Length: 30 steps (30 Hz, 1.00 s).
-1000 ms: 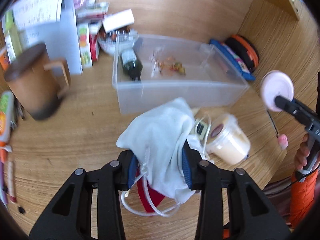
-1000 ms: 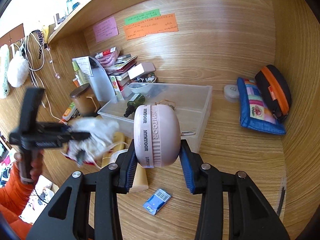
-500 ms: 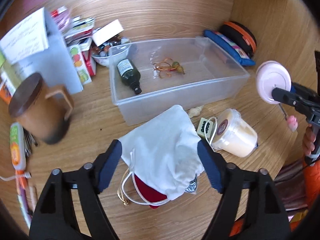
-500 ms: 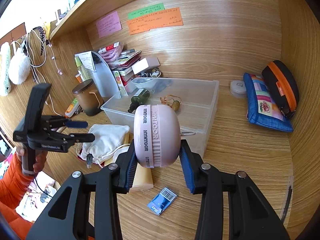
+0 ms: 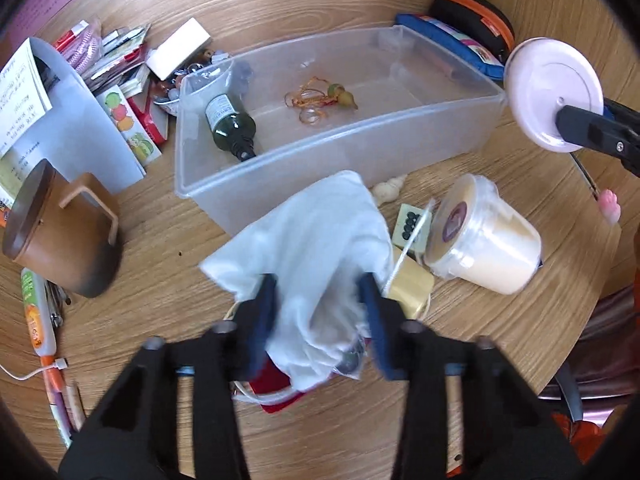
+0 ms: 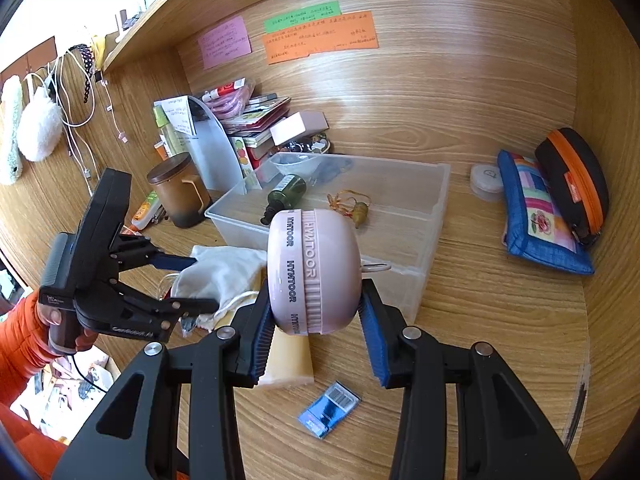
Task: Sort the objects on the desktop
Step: 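Grasp the pink round case with the right tool while the left tool holds the pouch, then release the pouch and grasp the cream jar with the left tool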
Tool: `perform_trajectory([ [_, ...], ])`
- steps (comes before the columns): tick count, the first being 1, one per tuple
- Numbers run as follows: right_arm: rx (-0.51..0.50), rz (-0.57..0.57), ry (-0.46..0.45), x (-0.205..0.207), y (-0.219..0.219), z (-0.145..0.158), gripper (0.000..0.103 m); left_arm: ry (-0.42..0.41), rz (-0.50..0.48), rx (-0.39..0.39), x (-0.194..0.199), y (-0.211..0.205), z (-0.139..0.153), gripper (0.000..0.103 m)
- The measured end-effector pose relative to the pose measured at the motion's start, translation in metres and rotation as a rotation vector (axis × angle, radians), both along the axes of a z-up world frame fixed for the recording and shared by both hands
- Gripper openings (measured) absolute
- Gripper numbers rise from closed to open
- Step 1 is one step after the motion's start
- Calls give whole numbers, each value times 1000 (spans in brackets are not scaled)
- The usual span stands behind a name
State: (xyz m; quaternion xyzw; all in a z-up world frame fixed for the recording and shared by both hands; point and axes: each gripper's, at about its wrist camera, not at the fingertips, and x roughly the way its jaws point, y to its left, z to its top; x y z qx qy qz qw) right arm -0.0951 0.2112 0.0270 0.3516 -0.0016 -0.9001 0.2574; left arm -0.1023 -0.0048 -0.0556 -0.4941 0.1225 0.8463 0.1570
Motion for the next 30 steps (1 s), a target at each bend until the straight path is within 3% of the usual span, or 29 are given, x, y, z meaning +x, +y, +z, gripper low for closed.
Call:
perform_trajectory([
  [4,10,22,10,-12,-11,9,37,-19,7,39,-3,-10,10,25],
  [9,5,36,4,-33,-23,17,37,24,22,69,2,-22,30,22],
  [16,10,48,4,-46,-38,24,37,104,37,133,4,-34,73,18],
  [17,15,47,2,-49,-39,24,37,116,36,140,4,-35,80,15],
  [18,22,45,1,-52,-40,25,37,141,42,147,4,-36,89,1],
  [23,26,36,-18,-71,-40,26,37,236,54,178,-10,-36,132,1],
  [26,35,24,-29,-80,-41,22,37,241,50,154,-16,-32,133,1],
  [30,52,29,-47,-89,-43,14,37,161,36,161,-27,-30,105,3],
])
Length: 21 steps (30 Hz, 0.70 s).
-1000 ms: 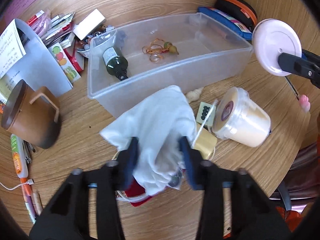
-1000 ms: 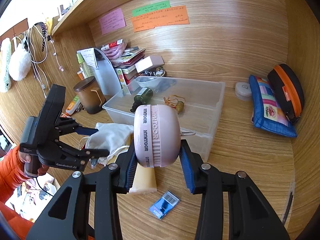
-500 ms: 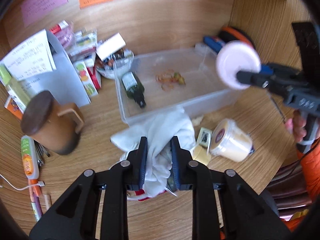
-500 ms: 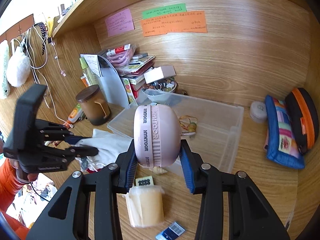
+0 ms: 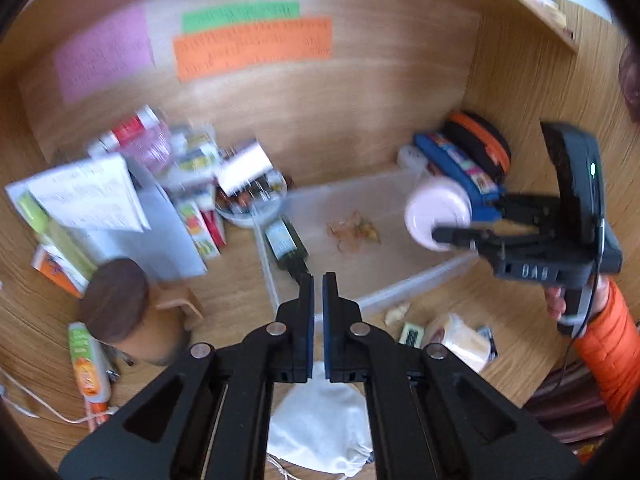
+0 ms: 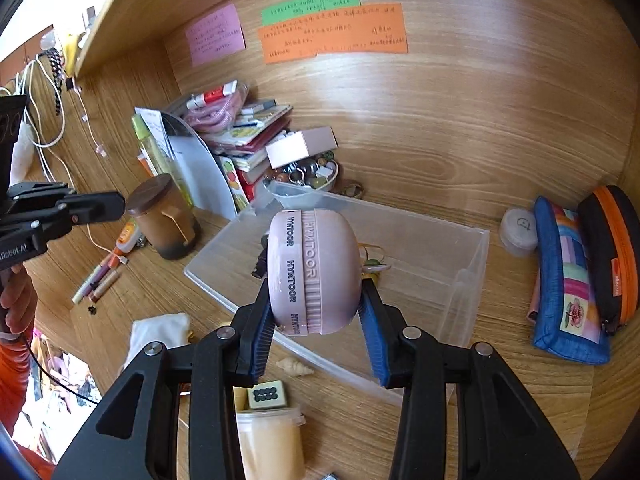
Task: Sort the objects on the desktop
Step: 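Release the pouch and grasp the cream jar with the left tool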
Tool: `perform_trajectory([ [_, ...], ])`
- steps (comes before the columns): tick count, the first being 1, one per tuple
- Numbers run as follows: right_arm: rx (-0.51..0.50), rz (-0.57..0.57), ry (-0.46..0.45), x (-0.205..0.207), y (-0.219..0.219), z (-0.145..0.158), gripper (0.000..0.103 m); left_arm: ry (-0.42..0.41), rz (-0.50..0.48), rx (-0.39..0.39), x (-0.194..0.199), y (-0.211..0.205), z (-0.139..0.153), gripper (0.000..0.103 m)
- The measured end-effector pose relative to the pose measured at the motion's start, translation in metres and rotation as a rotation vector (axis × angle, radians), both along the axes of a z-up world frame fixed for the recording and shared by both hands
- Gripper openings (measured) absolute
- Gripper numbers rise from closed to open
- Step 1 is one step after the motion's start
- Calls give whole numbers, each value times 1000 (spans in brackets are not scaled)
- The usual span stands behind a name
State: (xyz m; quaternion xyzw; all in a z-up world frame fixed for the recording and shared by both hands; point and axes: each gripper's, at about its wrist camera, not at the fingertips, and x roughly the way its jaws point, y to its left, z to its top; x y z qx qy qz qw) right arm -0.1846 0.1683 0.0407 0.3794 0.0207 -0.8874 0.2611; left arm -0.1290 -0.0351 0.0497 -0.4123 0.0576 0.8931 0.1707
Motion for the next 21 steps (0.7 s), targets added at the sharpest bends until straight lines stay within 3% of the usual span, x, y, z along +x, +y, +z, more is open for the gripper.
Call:
perform_trajectory([
  [2,-9,-1,-13,-4,2,-4,37,-32,-3,-2,0,0,-14,5],
  [5,-12,-1,-20,-7,5,-7,37,-63,-2,-30,4,-1,-33,18],
  [7,3,0,-20,-10,5,-10,37,-81,0,-34,2,-2,-40,40],
  [9,31,-10,-29,-14,4,-15,37,-84,-4,-22,-1,2,-42,49],
  [11,39,-22,-44,-18,7,-19,37,-100,-47,33,-2,8,-41,50],
  [13,31,-31,-55,-19,11,-22,37,-103,-115,77,3,21,-41,65],
  [15,24,-37,-56,-18,17,-22,37,-92,-192,66,15,43,-45,75],
  [21,59,-41,-36,-5,31,-16,37,-106,-367,-11,50,98,-80,77],
])
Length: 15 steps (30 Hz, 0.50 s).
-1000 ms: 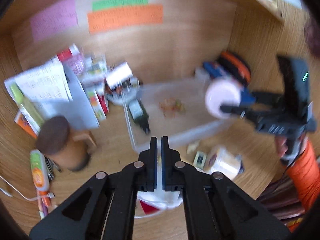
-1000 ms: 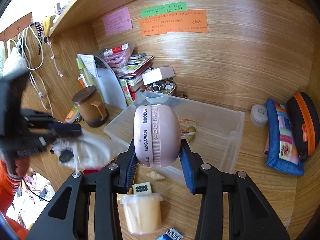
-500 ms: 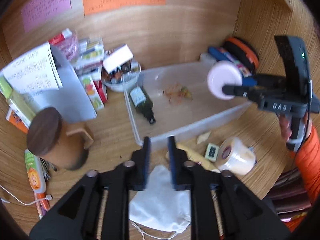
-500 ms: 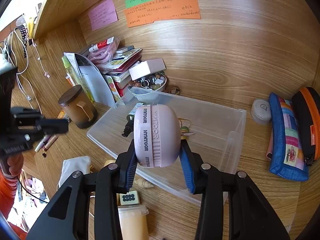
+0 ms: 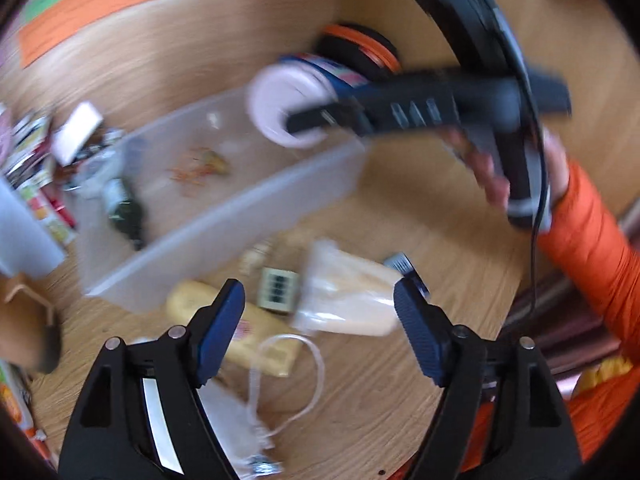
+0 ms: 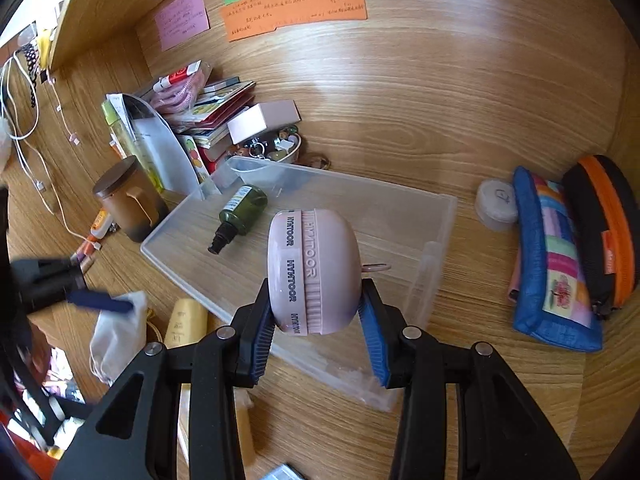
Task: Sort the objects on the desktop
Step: 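Release the pouch and grasp the cream jar with the left tool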
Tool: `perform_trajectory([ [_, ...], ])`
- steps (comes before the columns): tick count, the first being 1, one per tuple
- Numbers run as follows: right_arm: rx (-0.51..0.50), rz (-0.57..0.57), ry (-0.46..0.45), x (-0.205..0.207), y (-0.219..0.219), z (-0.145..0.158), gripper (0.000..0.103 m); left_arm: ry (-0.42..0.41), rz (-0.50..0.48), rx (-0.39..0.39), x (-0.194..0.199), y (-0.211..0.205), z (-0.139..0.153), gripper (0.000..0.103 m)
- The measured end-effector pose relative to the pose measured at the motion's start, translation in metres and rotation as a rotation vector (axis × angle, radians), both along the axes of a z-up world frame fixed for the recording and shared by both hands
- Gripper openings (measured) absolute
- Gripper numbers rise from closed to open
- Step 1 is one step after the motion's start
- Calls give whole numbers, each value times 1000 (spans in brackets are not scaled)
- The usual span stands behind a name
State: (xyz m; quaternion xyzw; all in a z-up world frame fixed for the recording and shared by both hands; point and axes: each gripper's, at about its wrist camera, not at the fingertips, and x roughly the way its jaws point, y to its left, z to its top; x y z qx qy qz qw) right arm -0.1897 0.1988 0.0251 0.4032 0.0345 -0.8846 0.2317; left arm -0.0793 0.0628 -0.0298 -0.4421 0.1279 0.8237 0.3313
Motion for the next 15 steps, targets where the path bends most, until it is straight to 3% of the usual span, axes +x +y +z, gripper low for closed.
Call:
perform_trajectory([
  [7,-3,4,3,20,10,2,37,-37,-53,-86,0,30,-37,79],
  [11,-8,9,19,40,16,3,37,-68,8,-86,-15,32,-49,79],
  [12,-4,9,23,44,17,3,37,-73,18,-65,-18,32,-48,73],
  [15,1,10,21,49,19,3,37,-28,68,-59,-21,31,-40,71],
])
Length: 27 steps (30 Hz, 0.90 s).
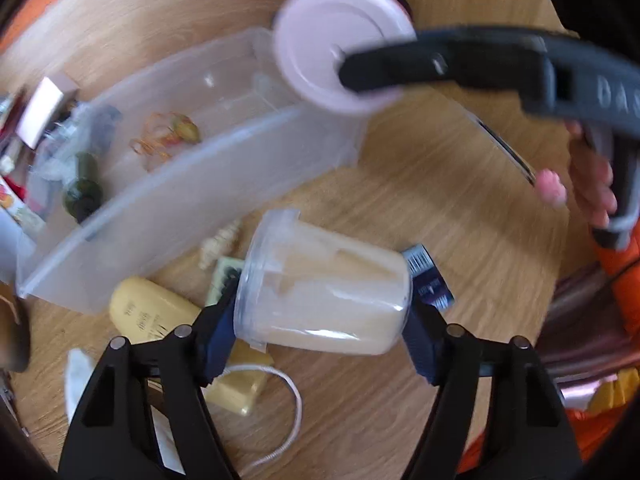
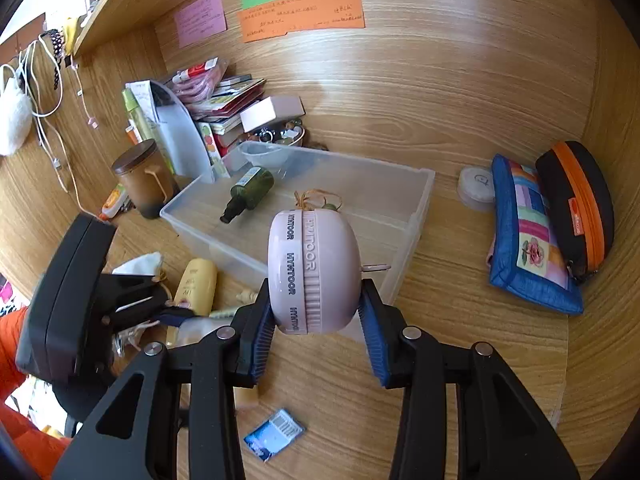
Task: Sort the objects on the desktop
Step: 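Lower the cream jar and pink case into the bin, opening both tools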
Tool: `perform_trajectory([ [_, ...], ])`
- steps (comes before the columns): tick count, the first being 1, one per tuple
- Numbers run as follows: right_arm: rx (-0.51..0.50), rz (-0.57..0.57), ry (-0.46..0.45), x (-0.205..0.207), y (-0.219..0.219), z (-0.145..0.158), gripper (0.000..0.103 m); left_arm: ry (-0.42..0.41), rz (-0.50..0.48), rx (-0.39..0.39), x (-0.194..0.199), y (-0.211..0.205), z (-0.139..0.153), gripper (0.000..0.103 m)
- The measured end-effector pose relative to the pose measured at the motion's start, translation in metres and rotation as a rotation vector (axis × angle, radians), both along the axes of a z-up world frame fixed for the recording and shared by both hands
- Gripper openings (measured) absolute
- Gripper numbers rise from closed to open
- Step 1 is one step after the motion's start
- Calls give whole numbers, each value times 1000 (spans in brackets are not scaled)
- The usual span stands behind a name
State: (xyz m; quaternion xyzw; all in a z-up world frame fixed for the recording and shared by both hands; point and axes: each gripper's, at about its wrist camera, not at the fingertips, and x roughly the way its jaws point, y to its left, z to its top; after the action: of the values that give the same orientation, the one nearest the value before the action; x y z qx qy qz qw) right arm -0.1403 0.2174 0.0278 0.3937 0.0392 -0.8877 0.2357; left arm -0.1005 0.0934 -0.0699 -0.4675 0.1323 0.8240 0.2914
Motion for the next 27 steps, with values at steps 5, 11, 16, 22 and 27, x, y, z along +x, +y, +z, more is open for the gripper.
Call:
perform_trajectory([
  [5,7,5,1,0,1,0,37,7,46,27,-3,-13,11,68],
  [11,8,20,14,-1,-2,3,37,63,90,73,4,-32,47,67],
  [16,6,38,24,-1,-9,5,37,107,151,121,-3,-53,82,67],
  [22,18,54,33,-7,-21,8,37,131,224,149,-32,-74,109,67],
  [27,9,56,16,-25,-31,6,37,76,258,150,-70,-77,103,67],
])
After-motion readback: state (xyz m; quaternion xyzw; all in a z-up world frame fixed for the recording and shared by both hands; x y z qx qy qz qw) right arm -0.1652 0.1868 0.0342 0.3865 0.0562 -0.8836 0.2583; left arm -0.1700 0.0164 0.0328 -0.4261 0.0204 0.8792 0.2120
